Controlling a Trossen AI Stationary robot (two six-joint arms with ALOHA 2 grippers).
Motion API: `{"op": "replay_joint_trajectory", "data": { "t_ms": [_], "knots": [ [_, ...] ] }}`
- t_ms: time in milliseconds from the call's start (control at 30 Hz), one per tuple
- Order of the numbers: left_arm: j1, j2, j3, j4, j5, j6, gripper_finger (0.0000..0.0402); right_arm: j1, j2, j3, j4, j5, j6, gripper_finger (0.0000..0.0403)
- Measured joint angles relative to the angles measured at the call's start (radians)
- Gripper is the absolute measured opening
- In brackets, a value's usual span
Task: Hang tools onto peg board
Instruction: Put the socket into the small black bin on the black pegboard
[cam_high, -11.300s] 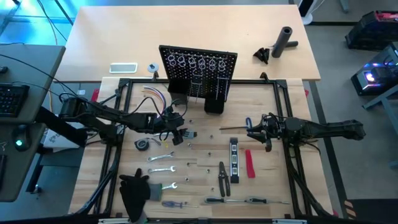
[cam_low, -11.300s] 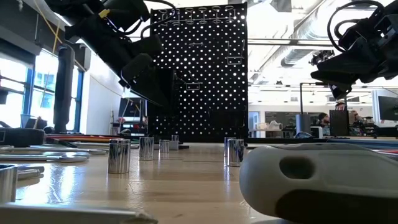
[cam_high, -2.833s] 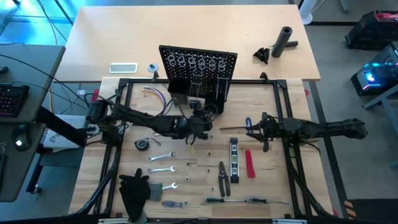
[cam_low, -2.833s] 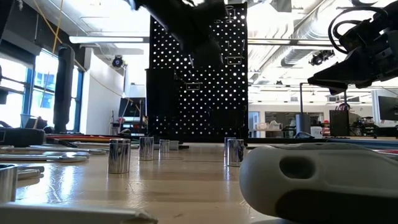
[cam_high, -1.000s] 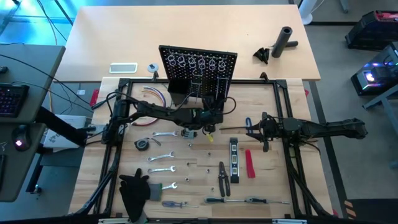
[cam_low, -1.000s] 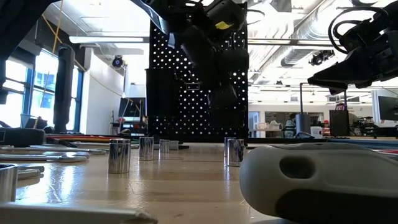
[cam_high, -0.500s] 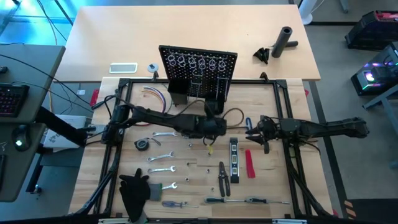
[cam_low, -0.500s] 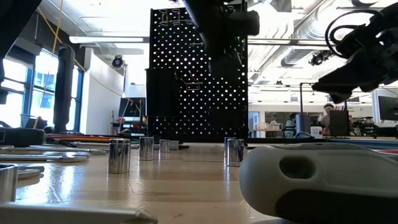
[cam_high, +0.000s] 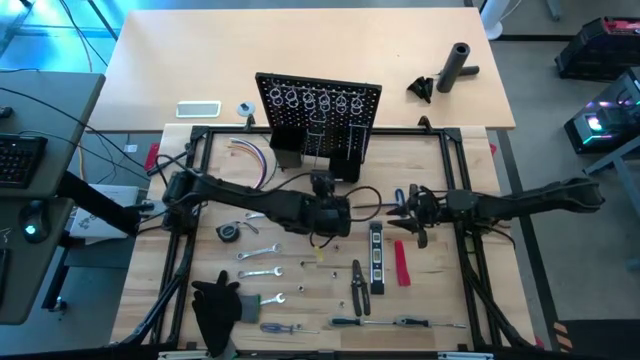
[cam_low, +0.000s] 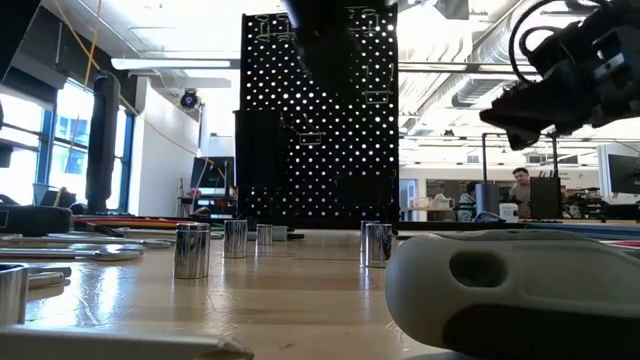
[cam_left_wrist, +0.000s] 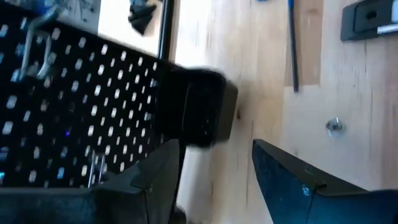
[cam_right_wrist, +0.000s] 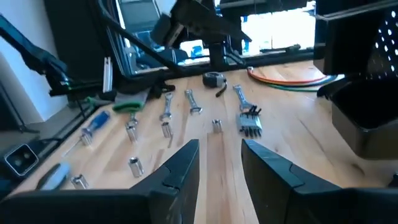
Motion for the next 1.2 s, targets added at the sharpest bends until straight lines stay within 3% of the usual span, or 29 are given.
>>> {"op": "replay_joint_trajectory", "data": {
  "t_ms": [233,633,933,1200],
  "knots": [
    [-0.042,-0.115,-0.115,-0.053,-0.002,-0.153,0.0198,0.000,0.183,0.032,0.075,0.000,-0.030,0.0114],
    [-0.117,-0.324,-0.481,0.016,-0.007,-0.416,0.0198,-0.001,0.559,0.291,0.040,-0.012,-0.170,0.0114],
    [-0.190,-0.440,-0.744,0.177,0.016,-0.538,0.0198,-0.036,0.865,0.478,-0.046,0.042,-0.157,0.0114],
    [-0.236,-0.494,-0.948,0.393,0.069,-0.598,0.0197,-0.063,1.069,0.660,-0.223,0.046,-0.159,0.0114]
  ]
}}
